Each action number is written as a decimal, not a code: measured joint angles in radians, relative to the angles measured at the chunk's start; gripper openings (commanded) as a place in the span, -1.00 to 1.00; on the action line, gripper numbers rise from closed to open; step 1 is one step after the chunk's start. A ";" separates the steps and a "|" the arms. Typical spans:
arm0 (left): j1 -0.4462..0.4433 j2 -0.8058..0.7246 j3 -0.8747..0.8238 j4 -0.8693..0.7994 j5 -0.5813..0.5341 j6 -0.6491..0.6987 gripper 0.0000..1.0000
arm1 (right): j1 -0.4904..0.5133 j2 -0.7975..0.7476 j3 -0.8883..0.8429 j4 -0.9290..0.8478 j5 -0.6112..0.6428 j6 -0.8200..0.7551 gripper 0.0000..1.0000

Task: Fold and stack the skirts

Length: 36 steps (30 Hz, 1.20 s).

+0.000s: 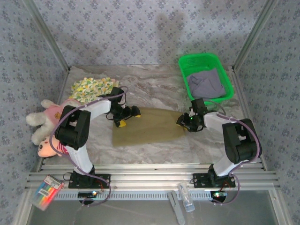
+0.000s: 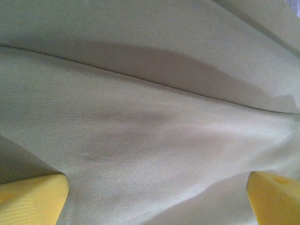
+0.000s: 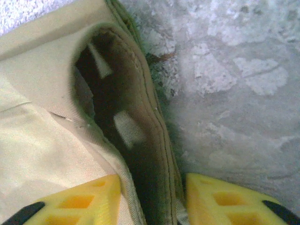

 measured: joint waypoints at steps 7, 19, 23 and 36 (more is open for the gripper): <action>0.000 -0.002 -0.004 0.005 0.001 0.000 1.00 | 0.043 0.005 -0.029 0.070 -0.029 0.010 -1.00; -0.001 -0.058 -0.010 -0.048 -0.004 0.026 0.99 | 0.090 -0.166 0.122 -0.291 0.322 -0.156 -1.00; 0.000 -0.063 -0.010 -0.060 -0.008 0.046 0.95 | 0.121 -0.169 0.216 -0.410 0.442 -0.195 -1.00; -0.048 0.019 -0.015 -0.043 0.002 0.055 -0.36 | 0.322 -0.039 0.520 -0.603 0.542 -0.167 -1.00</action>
